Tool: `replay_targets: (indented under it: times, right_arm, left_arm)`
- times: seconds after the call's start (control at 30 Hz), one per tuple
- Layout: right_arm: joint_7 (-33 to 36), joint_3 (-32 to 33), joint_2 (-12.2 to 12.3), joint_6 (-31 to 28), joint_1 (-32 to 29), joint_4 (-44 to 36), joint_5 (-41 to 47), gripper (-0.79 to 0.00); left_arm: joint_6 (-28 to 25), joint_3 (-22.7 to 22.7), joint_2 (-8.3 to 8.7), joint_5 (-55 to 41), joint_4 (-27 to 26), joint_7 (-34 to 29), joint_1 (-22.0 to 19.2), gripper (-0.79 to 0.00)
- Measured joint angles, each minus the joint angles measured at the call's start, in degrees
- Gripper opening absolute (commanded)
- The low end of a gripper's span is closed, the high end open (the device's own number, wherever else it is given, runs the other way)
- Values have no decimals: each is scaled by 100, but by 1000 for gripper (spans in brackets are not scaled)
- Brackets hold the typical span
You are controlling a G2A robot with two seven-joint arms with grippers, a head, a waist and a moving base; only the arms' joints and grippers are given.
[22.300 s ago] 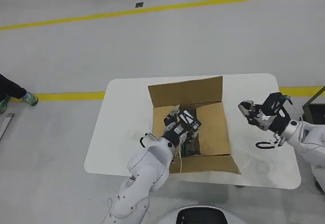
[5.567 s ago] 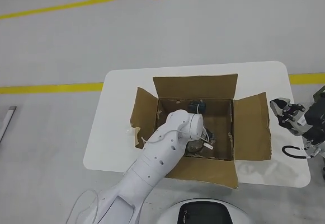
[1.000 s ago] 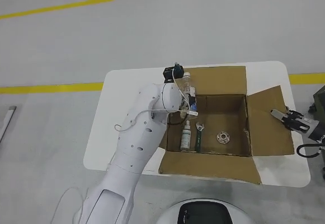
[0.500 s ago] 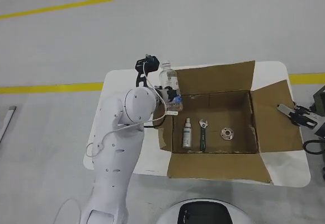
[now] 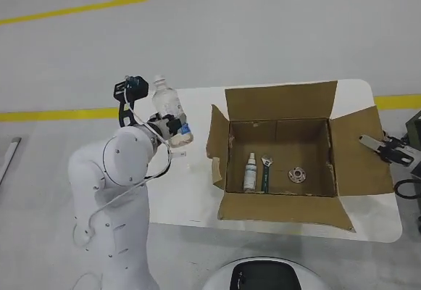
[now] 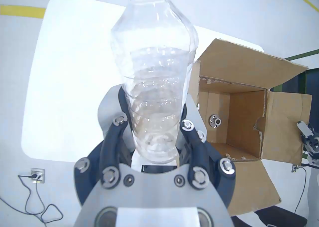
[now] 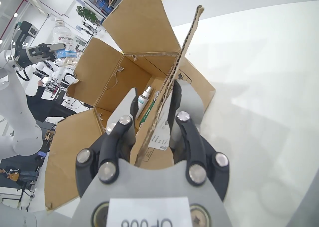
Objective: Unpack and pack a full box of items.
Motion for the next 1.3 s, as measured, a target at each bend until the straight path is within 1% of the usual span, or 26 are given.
replay_targets:
  times: [0.13,0.3,0.4,0.57,0.73,0.87,1.17,1.23,1.3]
  right_arm:
    - [-170,87,-1,24,-33,-54,-35,0]
    - [-551,270,-5,-70,-100,-229,-233,0]
    - [-878,432,-12,-232,-176,-435,-467,0]
    - [-1501,686,-36,-517,-368,-1015,-1189,0]
    - [-1948,765,-73,-635,-560,-1451,-1655,0]
    - [-2098,724,-96,-690,-653,-1547,-1630,0]
    - [-2120,548,-118,-772,-650,-1744,-1663,0]
    - [-2111,518,-121,-773,-647,-1755,-1675,0]
    - [-2087,488,-123,-777,-643,-1754,-1671,0]
  left_arm:
    - [-92,-345,37,134,-16,-90,234,-785]
    - [-231,-503,116,488,194,-93,611,-785]
    - [-351,-450,150,584,427,-93,875,-785]
    - [-345,-190,167,559,873,-93,1220,-785]
    - [-363,147,154,389,1262,-93,1312,-785]
    - [-361,160,155,391,1275,-93,1309,-785]
    - [-363,160,155,391,1275,-92,1311,-785]
    - [-464,220,157,385,1319,12,1370,-785]
    - [-730,343,164,384,1458,165,1417,-785]
